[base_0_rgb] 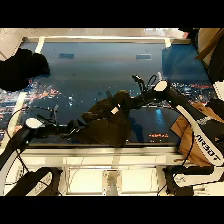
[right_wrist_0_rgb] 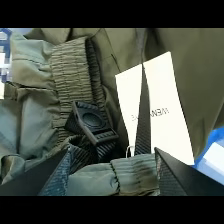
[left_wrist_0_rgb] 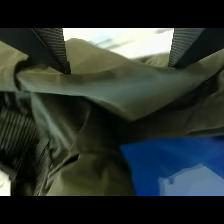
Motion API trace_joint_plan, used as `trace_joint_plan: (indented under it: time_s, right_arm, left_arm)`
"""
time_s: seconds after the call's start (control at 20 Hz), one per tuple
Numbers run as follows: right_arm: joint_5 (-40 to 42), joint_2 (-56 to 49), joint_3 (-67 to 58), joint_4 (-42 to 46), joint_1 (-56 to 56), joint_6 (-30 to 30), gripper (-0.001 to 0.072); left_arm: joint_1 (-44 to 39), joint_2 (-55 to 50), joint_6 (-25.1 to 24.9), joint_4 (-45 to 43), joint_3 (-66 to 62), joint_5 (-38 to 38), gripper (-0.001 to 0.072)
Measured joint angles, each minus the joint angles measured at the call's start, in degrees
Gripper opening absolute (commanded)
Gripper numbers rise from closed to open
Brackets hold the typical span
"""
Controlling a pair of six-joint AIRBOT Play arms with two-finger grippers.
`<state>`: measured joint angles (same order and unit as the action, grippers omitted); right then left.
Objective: Fold the clothes and pants, and hang the long-sleeved shirts on hangers.
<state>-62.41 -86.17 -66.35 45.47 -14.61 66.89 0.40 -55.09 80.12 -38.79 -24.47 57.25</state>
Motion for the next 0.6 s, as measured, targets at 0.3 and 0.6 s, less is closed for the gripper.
trace_joint_plan:
  time_s: [0.3, 0.6]
  right_arm:
    - [-1.03, -0.04, 0.0, -0.35, -0.04, -0.5, 0.0474]
    - [-3.65, 0.07, -0.13, 0.07, -0.68, -2.84, 0.0027]
  left_arm:
    - [-6.49, -4.98, 0.02, 2.71, 0.55, -4.74, 0.0122]
    - [-8.24, -6.32, -0.9, 3.19, 0.35, -8.59, 0.0013]
